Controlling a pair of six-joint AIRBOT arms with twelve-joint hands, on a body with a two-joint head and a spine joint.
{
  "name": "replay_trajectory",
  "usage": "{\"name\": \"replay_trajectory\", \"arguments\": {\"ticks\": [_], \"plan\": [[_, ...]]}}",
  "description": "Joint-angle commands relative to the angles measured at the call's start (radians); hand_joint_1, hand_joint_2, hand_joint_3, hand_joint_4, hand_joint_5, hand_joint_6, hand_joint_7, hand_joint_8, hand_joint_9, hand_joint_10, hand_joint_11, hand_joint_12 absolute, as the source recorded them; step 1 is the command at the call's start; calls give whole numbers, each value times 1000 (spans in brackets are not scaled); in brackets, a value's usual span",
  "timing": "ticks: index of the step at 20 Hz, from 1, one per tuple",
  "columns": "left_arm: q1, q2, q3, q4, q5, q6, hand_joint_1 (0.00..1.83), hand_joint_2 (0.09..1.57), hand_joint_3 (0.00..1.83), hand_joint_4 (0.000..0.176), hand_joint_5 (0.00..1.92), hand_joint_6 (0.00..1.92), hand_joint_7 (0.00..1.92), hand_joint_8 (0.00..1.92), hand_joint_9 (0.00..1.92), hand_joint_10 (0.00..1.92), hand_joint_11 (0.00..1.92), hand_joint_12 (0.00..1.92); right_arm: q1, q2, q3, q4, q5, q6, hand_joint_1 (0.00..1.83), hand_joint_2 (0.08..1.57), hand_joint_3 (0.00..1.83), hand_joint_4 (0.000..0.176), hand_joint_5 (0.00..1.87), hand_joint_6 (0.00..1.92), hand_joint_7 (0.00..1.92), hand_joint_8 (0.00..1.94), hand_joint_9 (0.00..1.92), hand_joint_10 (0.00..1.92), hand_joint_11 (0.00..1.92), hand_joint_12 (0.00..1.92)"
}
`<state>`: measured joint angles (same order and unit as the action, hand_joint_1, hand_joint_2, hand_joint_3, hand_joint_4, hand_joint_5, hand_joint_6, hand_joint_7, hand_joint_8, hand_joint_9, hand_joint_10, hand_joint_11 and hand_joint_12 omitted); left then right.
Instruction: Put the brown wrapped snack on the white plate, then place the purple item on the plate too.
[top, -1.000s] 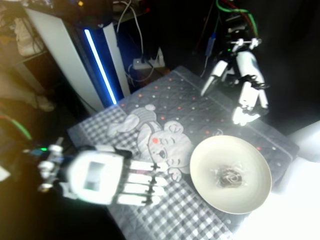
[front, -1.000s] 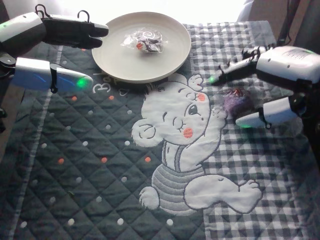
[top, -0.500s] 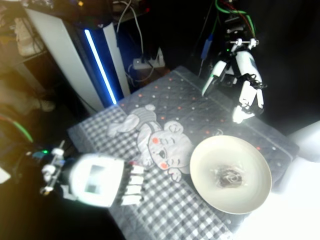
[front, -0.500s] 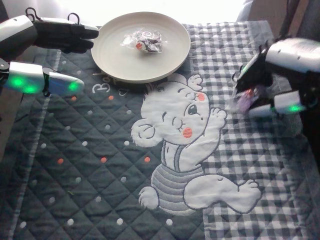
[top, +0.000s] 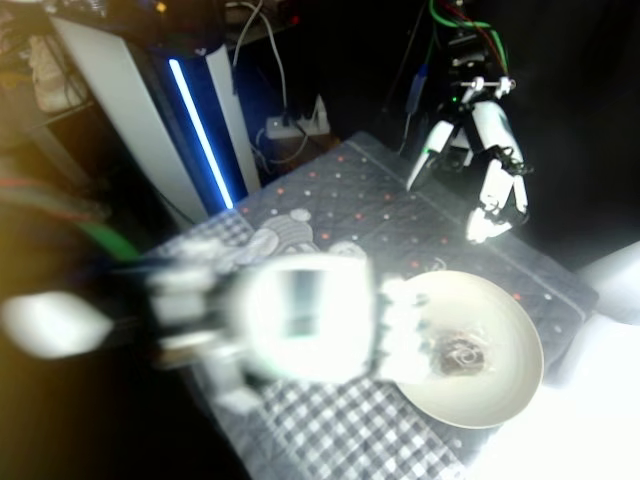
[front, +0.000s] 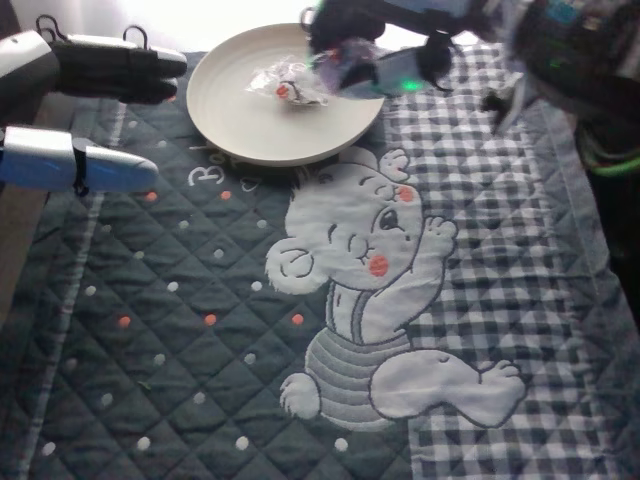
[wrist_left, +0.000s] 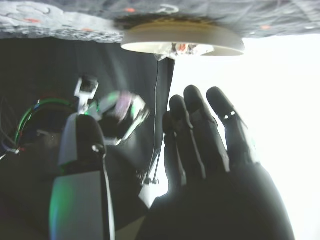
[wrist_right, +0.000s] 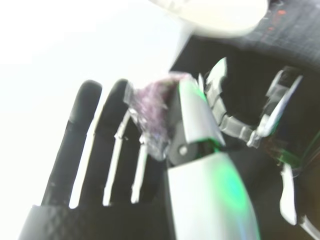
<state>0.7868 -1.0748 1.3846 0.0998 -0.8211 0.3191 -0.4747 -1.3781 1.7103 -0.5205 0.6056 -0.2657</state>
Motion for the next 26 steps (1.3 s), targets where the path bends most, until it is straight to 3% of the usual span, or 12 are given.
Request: {"name": "replay_trajectory", "arguments": {"ticks": [1,2,3,4,5,8,10,13,16,20,23,26], "plan": [[-16,-1,1,-30,-138,-5,951,914,0,35,517,1,630,5,640,26,18,1397,25,-4,29,58,59,-1,1394,1022,2,0,1104,666,1297,334,1114,962,812,1159],[-17,-1,0,-30,-145,-5,939,915,0,39,514,0,626,2,618,15,3,1315,25,-19,41,57,51,-1,1294,1024,4,0,1124,651,1278,516,1149,744,883,1226],[-19,-1,0,-30,-153,-5,944,921,1,0,541,3,652,6,656,24,23,1274,26,-26,48,58,46,-1,1132,999,0,0,905,253,1070,289,997,593,702,1347],[-19,2,-2,-30,-166,-5,918,922,0,0,552,2,669,5,666,21,31,1187,26,-25,51,58,43,4,1035,946,0,3,708,60,855,106,785,441,498,1335],[-17,6,-6,-32,-176,-5,925,918,0,0,553,1,681,5,685,25,69,1236,26,-25,50,58,43,7,805,902,0,117,324,11,492,20,500,199,124,1316],[12,36,-42,-71,-245,12,949,898,0,0,591,11,723,14,740,52,193,1373,25,4,41,75,59,32,697,813,0,171,7,0,146,8,242,23,0,1023],[66,96,-107,-136,-356,47,936,917,1,0,647,10,755,11,754,71,241,1248,25,86,-31,160,159,32,643,851,0,167,0,0,124,2,120,6,0,594],[133,160,-181,-205,-482,95,897,954,5,0,585,0,691,0,717,57,212,1250,23,200,-141,211,269,32,668,835,0,172,9,1,146,2,106,6,0,377],[296,207,-266,-327,-722,105,962,904,0,0,617,7,707,7,733,91,260,1325,-120,326,-275,373,516,25,747,828,0,174,30,3,169,4,111,14,0,176],[374,204,-322,-374,-864,121,907,983,13,0,427,0,480,0,490,12,30,1190,-339,399,-399,564,817,-5,820,818,0,176,55,2,219,5,177,9,0,140],[400,187,-347,-392,-910,124,790,962,1,0,260,0,270,0,258,0,0,764,-475,395,-456,675,984,-7,825,789,0,176,131,8,255,3,213,0,0,250],[399,146,-336,-393,-910,57,678,1013,12,0,112,0,129,0,150,0,0,728,-629,383,-511,814,1157,-6,673,966,7,119,72,0,213,0,187,0,0,353]]}}
